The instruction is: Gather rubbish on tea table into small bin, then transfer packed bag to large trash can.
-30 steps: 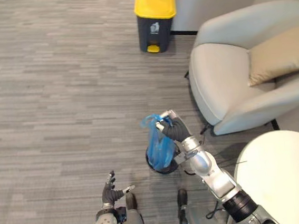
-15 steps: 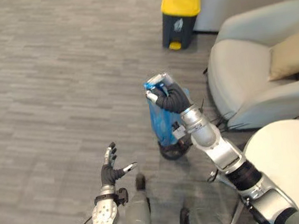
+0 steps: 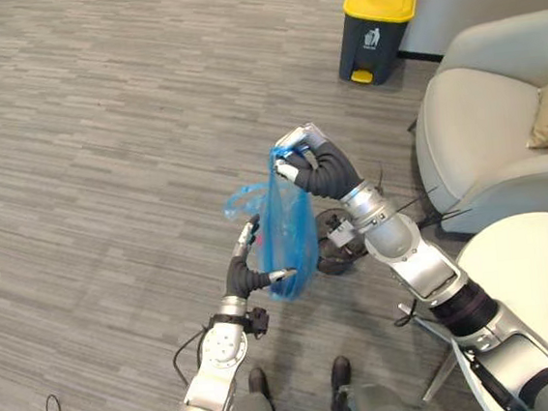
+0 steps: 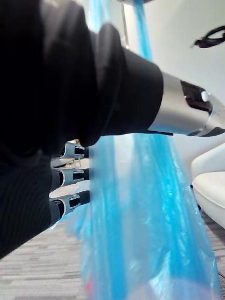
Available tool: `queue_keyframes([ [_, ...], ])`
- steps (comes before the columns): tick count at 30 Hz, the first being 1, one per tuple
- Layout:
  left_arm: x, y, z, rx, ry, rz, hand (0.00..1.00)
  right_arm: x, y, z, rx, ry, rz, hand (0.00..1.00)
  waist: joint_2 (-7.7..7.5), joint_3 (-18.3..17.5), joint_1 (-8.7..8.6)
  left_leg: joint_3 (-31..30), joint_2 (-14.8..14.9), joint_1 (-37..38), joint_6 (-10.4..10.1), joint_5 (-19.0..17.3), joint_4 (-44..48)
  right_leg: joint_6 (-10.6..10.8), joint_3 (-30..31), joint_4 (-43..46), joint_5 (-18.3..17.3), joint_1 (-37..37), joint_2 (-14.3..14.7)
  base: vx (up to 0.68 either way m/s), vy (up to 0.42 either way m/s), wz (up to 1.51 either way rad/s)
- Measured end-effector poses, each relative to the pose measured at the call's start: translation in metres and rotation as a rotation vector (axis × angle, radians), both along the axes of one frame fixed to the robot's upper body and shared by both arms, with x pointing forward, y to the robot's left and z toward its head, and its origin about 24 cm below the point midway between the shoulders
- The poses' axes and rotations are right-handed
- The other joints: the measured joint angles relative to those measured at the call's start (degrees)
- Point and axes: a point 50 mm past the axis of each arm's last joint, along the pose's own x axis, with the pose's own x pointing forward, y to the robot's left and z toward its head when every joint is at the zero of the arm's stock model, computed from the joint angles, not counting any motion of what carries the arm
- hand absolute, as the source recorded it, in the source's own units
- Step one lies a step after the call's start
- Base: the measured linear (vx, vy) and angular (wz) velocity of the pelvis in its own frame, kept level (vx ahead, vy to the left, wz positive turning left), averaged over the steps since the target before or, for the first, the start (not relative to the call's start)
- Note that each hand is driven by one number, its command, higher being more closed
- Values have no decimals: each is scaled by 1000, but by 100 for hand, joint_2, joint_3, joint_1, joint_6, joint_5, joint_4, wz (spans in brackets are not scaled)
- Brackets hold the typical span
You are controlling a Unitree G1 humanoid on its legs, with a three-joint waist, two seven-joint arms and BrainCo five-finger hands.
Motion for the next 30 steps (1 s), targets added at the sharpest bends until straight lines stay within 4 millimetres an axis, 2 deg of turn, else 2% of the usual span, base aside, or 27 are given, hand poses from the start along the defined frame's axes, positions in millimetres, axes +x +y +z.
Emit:
queue_keyframes([
  [4, -1, -1, -10, 17, 45, 3, 0, -6, 15, 2, 2, 6, 74, 100, -30, -402, -17, 193, -85, 297, 55, 36, -253, 65, 245, -71, 45, 103, -31, -6, 65, -26],
  [9, -1, -5, -19, 33, 87, 9, 0, -11, 18, 5, 14, 16, 133, 100, -59, -503, -27, 267, -160, 477, 113, 158, -567, 92, 377, -167, 62, 144, -14, -31, 12, -10],
  [10, -1, -7, -21, 29, 95, 11, 100, -12, 19, 6, 15, 20, 148, 100, -56, -505, -34, 269, -163, 507, 117, 195, -641, 94, 382, -171, 63, 142, -6, -35, -8, -5],
  [15, 0, -15, -19, 8, 98, 5, 100, -19, 35, 12, -5, 30, 264, 100, -67, -614, -25, 292, -149, 522, 79, 222, -663, 98, 409, -201, 67, 151, 18, -15, -6, -3],
  [20, 3, -25, -16, -1, 88, -18, 100, -32, 53, 6, -19, 72, 382, 100, -70, -800, -20, 286, -148, 528, 71, 229, -636, 125, 408, -226, 94, 177, 21, 7, -2, 0],
  [27, 11, -30, -10, 1, 58, -18, 100, -40, 64, 5, -31, 77, 443, 100, -75, -852, -30, 299, -159, 564, 78, 223, -674, 128, 471, -221, 121, 199, 13, -25, 4, -2],
  [28, 11, -30, -10, 2, 58, -17, 100, -40, 64, 5, -31, 77, 443, 0, -74, -852, -30, 305, -158, 564, 79, 222, -676, 129, 484, -221, 119, 194, 16, -52, -1, -4],
  [30, 11, -28, -11, 2, 62, -10, 100, -40, 64, 4, -32, 80, 443, 0, -71, -853, -32, 338, -156, 568, 77, 224, -677, 130, 528, -219, 118, 172, 25, -44, -7, -8],
])
